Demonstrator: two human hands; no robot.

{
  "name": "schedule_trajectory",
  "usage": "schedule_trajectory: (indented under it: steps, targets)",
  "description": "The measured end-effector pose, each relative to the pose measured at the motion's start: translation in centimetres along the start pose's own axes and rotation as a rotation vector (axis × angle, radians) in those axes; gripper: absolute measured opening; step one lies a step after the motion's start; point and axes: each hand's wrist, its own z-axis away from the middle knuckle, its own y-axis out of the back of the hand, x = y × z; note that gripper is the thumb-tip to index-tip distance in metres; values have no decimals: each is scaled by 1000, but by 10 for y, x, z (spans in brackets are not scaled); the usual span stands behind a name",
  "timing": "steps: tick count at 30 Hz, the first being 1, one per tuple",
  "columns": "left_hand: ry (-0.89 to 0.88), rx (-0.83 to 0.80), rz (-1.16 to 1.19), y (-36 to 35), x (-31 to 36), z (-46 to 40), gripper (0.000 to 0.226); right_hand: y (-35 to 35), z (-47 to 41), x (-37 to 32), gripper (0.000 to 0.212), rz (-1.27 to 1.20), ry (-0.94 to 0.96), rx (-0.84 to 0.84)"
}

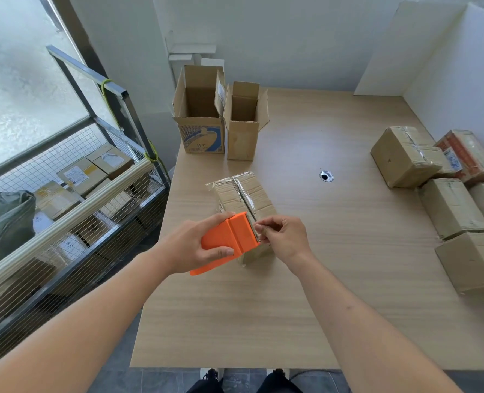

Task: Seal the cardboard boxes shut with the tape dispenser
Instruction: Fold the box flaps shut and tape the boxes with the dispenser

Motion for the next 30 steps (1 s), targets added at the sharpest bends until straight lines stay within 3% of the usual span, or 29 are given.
schedule_trajectory:
  steps: [5,10,30]
  targets:
    - [16,-20,-70,-10,7,-6,78,14,3,9,10,5,-33,20]
    - [84,-20,-259,-2,-1,5,79,58,-7,22,13,16,-87,142]
    - [232,-50,-178,-25,-5,8,78,67,-44,52,13,99,-150,31]
